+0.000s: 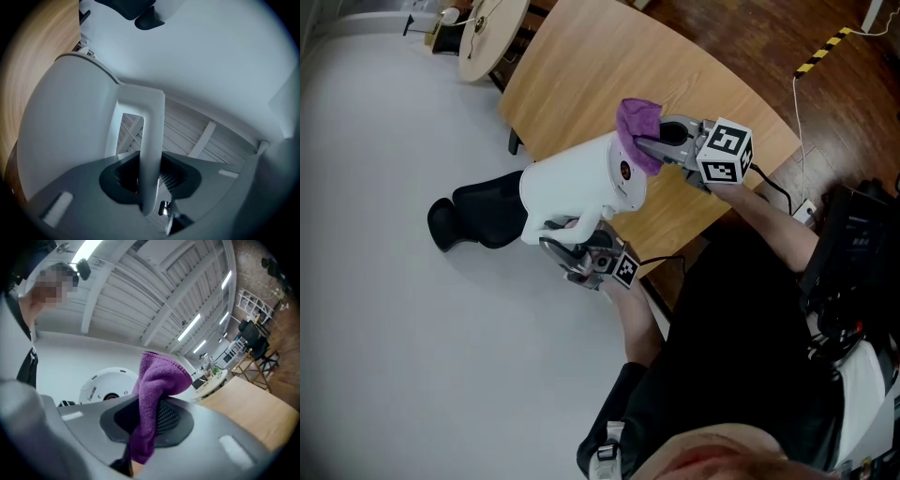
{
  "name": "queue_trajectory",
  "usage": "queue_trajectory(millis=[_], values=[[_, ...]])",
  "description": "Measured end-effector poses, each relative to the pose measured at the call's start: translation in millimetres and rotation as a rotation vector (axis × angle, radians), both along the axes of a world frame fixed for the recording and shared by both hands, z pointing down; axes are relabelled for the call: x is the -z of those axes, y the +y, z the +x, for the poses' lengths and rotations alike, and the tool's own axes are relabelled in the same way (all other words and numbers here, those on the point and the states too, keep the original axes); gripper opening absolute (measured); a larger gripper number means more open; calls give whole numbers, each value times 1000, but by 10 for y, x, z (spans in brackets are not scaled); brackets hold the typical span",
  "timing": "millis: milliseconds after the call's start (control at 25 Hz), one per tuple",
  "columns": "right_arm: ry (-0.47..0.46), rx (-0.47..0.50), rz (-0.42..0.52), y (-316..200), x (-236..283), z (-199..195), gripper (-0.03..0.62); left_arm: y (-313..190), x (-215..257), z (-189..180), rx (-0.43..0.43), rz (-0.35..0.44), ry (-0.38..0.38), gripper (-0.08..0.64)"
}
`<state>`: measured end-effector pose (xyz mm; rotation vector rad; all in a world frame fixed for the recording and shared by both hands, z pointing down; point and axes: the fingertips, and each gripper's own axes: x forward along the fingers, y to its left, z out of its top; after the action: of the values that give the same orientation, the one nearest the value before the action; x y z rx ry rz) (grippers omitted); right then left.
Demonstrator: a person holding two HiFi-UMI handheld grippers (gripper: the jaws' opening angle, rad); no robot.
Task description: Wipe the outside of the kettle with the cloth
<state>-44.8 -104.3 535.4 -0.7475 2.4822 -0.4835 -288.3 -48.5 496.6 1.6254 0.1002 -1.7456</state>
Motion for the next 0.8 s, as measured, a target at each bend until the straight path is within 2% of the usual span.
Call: queue_trajectory(millis=[120, 240, 360, 440, 520, 600, 800], values=[[19, -4, -83, 19, -278, 0, 57, -33, -88, -98, 10, -29, 41, 72], [-77, 39, -46, 251, -104, 68, 57, -67, -122, -111, 15, -37, 55, 72], [-209, 190, 43, 640, 295, 8, 57, -52, -115, -99, 23, -36, 38, 72], [-242, 294, 89, 845, 513, -119, 57, -63, -84, -84, 24, -38, 34, 72], [-198, 346, 116, 932, 598, -282, 57, -102, -30, -50, 18, -43, 38, 72], [-150, 344, 117, 931, 521, -377, 57, -113, 4, -12, 6, -44, 41, 72], [-52, 213, 36, 650, -80, -313, 57, -2, 12, 17, 5, -15, 18, 74]])
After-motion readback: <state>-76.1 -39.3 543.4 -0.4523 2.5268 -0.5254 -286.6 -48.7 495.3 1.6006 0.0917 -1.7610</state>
